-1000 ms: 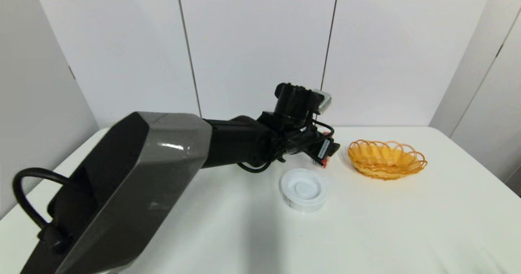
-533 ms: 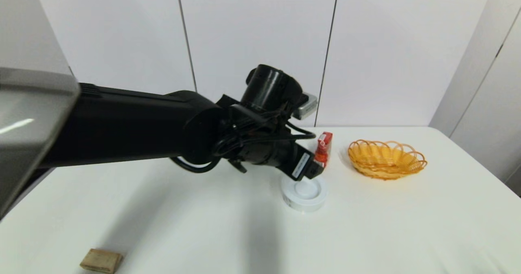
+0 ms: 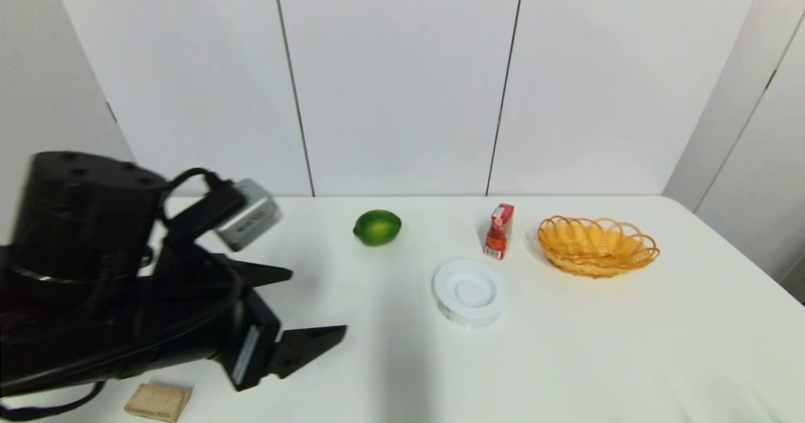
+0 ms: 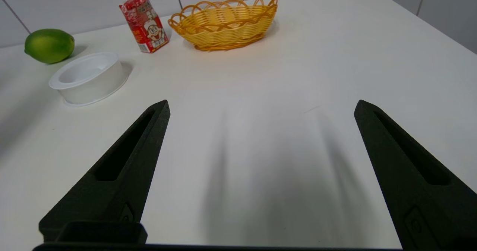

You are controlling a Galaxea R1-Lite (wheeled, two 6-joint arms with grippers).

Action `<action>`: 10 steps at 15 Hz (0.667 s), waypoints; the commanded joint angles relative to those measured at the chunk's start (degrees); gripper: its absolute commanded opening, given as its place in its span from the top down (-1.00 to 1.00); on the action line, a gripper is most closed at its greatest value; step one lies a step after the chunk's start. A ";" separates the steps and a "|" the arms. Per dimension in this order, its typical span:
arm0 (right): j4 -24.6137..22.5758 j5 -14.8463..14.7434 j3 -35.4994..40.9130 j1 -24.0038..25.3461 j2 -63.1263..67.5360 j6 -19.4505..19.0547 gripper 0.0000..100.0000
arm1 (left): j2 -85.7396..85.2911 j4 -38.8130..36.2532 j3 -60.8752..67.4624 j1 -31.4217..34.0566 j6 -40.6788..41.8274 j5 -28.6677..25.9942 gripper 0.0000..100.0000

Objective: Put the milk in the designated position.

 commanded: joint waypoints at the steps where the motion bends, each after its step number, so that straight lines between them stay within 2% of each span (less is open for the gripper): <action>1: 0.02 0.00 0.00 -0.02 0.07 0.06 -1.00 | -26.95 -16.94 20.36 26.18 6.93 -0.48 -1.00; 3: 0.02 0.00 0.00 -0.02 0.07 0.06 -1.00 | -34.42 -20.63 25.28 31.99 6.41 -0.30 -1.00; 5: 0.02 0.00 0.00 -0.02 0.07 0.06 -1.00 | -45.41 -19.84 30.64 35.41 6.41 1.01 -1.00; 10: 0.02 0.00 0.00 -0.02 0.07 0.06 -1.00 | -69.93 -5.86 36.00 39.81 6.76 1.54 -1.00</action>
